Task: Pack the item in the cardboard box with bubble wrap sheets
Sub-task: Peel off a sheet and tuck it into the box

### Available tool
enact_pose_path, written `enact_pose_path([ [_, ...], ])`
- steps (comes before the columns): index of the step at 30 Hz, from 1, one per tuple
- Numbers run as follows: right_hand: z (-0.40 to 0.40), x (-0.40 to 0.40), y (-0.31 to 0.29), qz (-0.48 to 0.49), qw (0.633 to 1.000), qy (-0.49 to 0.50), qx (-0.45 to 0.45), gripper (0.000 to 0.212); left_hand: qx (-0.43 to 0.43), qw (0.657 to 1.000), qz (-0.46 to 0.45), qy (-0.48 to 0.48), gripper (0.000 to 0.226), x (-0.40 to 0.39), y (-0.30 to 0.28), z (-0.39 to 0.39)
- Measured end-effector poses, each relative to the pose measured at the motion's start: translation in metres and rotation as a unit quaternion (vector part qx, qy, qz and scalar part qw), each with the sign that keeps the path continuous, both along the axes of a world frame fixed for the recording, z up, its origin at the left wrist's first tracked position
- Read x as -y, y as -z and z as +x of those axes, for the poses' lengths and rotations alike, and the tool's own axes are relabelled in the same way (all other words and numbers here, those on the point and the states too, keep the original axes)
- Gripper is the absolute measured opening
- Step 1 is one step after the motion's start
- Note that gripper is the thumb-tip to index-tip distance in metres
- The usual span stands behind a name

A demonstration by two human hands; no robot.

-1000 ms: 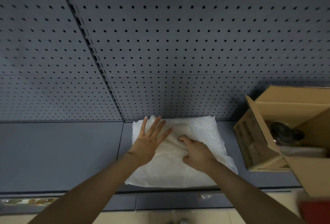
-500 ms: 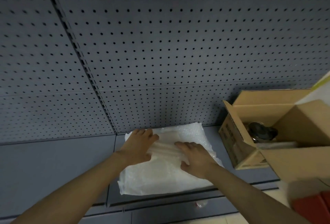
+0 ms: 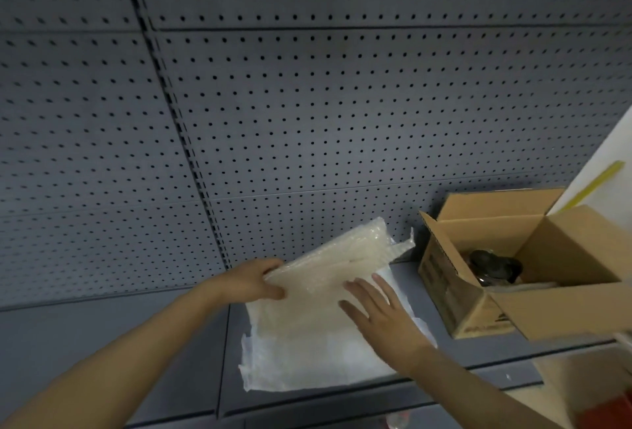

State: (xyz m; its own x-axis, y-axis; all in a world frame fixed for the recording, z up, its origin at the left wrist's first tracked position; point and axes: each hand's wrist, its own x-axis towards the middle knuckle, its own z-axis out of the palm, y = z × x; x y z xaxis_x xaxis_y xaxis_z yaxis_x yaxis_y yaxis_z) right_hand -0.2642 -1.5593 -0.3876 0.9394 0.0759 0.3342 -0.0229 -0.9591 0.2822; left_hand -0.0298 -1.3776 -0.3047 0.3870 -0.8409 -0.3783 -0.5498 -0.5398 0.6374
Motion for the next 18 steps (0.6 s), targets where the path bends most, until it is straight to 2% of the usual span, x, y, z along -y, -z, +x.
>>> enact_pose_path([
  [3,0.004,0.003,-0.015,-0.002,0.998,0.011,0.067,0.019,0.009,1.0,0.022,0.002,0.039,-0.008,-0.005,-0.005],
  [5,0.008,0.002,-0.025,0.003,0.995,-0.036,0.094,0.006,0.028,0.999,0.042,0.011,0.04,-0.009,-0.006,-0.01],
  [9,0.016,-0.011,-0.045,0.003,0.991,-0.121,0.049,0.011,0.089,0.993,0.072,0.035,0.049,-0.005,-0.004,-0.023],
  [13,0.013,-0.001,-0.055,0.048,0.994,-0.078,-0.059,0.016,0.144,0.984,0.083,0.071,0.058,0.001,-0.009,-0.037],
  [17,-0.002,0.007,-0.068,0.09,0.986,-0.1,-0.097,0.007,0.171,0.976,0.07,0.116,0.05,0.01,-0.016,-0.05],
  [18,-0.005,0.009,-0.07,0.092,0.985,-0.101,-0.101,0.012,0.173,0.975,0.066,0.122,0.048,0.012,-0.019,-0.053],
])
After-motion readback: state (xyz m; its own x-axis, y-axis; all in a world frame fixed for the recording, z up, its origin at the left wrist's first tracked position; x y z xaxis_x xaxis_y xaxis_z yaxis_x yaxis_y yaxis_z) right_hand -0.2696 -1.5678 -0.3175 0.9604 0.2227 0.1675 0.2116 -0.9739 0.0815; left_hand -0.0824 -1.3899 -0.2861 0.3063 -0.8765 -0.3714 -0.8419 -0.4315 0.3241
